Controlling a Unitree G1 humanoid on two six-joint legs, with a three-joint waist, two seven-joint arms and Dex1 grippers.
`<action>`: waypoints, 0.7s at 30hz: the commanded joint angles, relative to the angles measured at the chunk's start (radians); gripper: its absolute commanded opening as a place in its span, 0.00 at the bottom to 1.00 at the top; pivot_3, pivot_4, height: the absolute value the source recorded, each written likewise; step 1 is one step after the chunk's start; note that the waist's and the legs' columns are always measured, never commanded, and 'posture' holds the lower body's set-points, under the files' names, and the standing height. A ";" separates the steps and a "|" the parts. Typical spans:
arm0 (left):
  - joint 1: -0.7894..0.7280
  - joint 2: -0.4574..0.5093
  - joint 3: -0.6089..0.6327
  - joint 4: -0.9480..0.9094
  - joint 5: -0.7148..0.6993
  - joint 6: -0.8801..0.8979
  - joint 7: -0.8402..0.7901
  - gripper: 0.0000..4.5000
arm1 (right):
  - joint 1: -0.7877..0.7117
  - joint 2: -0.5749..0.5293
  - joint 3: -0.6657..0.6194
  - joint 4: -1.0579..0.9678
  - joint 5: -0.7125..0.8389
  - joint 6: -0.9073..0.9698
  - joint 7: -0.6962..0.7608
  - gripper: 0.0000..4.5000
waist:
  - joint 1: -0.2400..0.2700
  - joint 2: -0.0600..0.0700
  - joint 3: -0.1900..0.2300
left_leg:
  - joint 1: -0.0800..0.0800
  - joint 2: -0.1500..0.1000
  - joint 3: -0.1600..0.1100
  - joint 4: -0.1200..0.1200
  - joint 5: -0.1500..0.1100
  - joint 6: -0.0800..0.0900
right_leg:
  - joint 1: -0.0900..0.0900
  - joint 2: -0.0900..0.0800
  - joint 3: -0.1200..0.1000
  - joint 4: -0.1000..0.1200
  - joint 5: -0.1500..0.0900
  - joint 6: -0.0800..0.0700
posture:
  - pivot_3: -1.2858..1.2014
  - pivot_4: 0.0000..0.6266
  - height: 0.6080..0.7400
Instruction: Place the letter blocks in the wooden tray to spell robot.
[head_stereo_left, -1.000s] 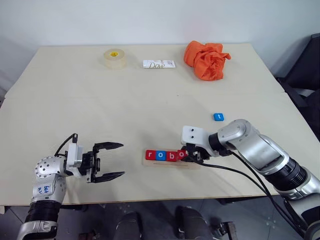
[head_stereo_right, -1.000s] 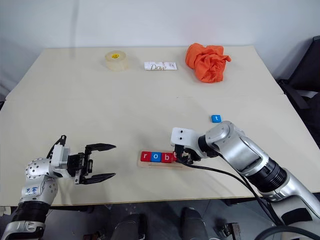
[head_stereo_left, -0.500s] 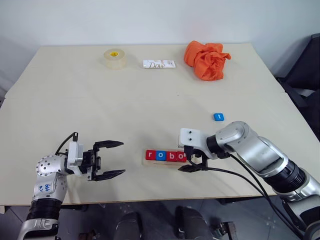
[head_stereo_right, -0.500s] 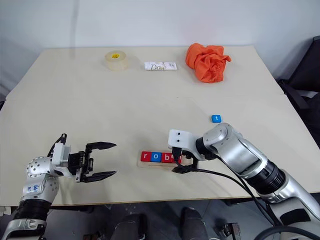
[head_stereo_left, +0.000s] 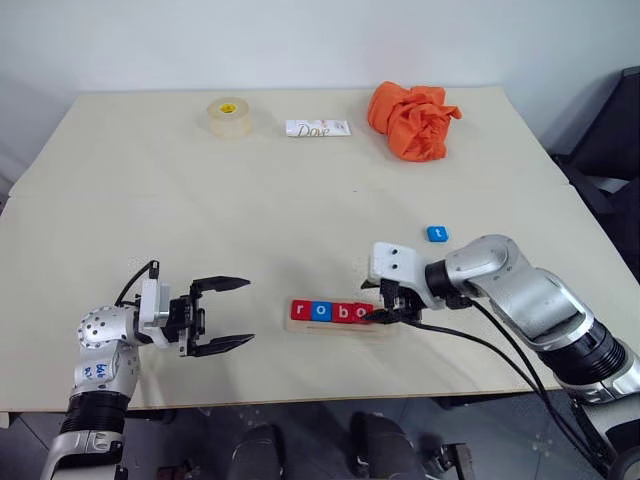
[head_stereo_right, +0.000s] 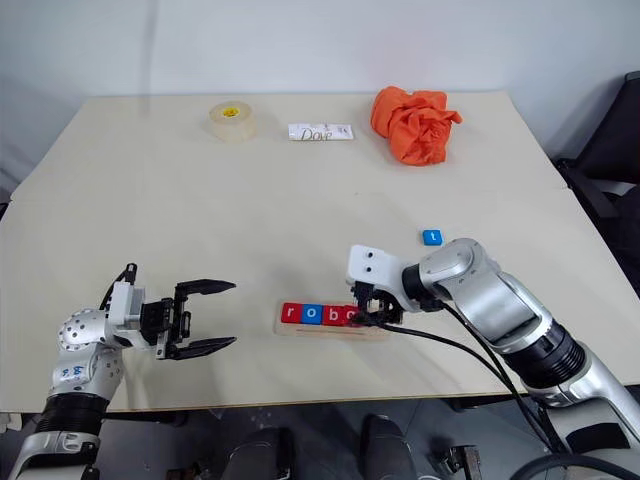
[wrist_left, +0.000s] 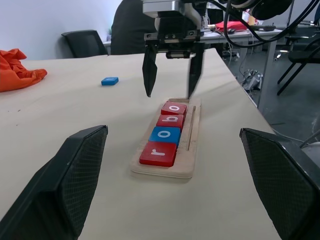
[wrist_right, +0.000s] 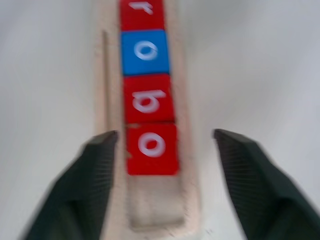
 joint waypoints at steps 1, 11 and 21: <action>-0.008 0.001 0.007 -0.002 -0.001 -0.010 -0.044 1.00 | -0.029 -0.007 -0.027 0.045 -0.019 -0.061 0.005 0.39 | 0.000 0.000 0.000 | 0.000 0.000 0.000 0.000 0.000 0.000 | 0.000 0.000 0.000 0.000 0.000 0.000 | 0.52 0.24 1.00; 0.012 0.002 0.008 -0.024 -0.005 -0.004 -0.037 1.00 | -0.017 0.020 0.011 0.125 -0.053 -0.139 0.019 0.01 | 0.000 0.000 0.000 | 0.000 0.000 0.000 0.000 0.000 0.000 | 0.000 0.000 0.000 0.000 0.000 0.000 | 0.52 0.24 1.00; 0.029 0.002 0.011 -0.040 -0.003 -0.002 -0.027 1.00 | 0.011 0.034 0.029 0.110 -0.065 -0.152 0.031 0.01 | 0.001 0.000 0.000 | 0.000 0.000 0.000 0.000 0.000 0.000 | 0.000 0.000 0.000 0.000 0.000 0.000 | 0.52 0.24 1.00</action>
